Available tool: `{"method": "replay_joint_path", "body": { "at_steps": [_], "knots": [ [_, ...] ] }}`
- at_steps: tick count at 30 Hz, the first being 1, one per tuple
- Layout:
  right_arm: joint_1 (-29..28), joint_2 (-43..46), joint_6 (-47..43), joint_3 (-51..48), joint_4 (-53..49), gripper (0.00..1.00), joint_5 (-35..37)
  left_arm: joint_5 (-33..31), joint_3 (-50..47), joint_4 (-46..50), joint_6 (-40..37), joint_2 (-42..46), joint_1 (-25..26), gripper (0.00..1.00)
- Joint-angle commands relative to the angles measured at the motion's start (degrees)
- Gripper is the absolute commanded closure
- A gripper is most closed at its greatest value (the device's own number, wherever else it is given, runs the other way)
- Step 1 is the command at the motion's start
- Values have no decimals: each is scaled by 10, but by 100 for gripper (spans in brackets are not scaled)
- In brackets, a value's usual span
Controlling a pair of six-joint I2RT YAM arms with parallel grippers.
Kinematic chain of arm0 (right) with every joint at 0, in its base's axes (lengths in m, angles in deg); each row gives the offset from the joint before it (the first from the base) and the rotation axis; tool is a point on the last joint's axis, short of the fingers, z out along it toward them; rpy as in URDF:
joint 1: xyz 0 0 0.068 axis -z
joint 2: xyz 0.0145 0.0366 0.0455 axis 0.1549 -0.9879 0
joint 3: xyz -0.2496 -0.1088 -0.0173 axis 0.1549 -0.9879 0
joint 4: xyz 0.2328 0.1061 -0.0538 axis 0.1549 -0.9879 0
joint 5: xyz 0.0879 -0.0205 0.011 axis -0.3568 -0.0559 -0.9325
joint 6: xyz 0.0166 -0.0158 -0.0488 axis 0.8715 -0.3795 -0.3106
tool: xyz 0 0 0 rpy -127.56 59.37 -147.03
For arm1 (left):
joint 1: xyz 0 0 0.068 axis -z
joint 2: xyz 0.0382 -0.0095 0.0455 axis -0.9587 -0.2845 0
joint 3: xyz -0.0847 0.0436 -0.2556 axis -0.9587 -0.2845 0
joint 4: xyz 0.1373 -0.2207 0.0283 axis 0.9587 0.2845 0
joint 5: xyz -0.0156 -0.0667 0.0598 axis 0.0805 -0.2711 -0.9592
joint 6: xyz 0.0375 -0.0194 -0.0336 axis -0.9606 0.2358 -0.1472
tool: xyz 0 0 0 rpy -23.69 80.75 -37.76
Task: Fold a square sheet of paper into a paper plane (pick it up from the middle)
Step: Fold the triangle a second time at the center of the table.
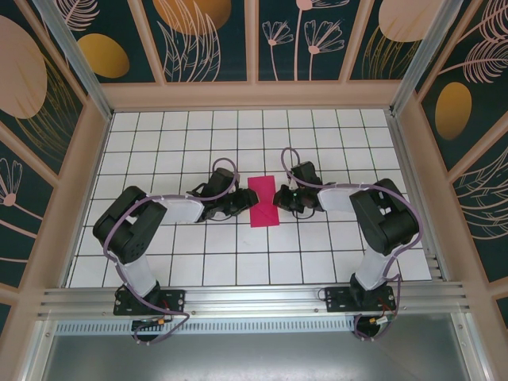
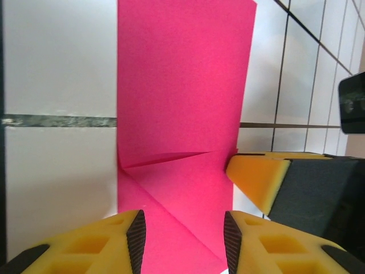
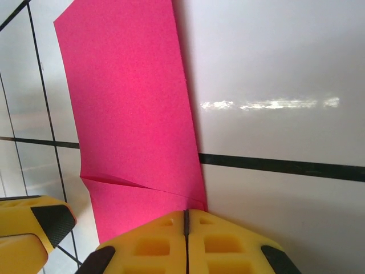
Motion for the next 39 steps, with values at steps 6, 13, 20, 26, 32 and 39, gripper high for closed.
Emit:
{"method": "replay_joint_path", "body": {
  "at_steps": [6, 13, 20, 26, 32, 39],
  "knots": [
    [-9, 8, 84, -38, -2, 93, -41, -13, 11, 24, 25, -3, 2, 54],
    [-40, 37, 147, -57, 1, 92, -45, -16, -29, 21, 55, 29, 11, 53],
    [-57, 37, 187, -69, 23, 91, -46, -36, -40, 56, 78, 51, 27, 50],
    [-57, 32, 188, -69, 21, 91, -44, -44, -29, 78, 93, 50, 36, 46],
    [-58, 31, 187, -70, 19, 91, -41, -64, -37, 84, 107, 59, 38, 43],
    [-58, 34, 186, -73, 16, 91, -41, -26, -23, 50, 96, 23, 38, 44]
  ]
}}
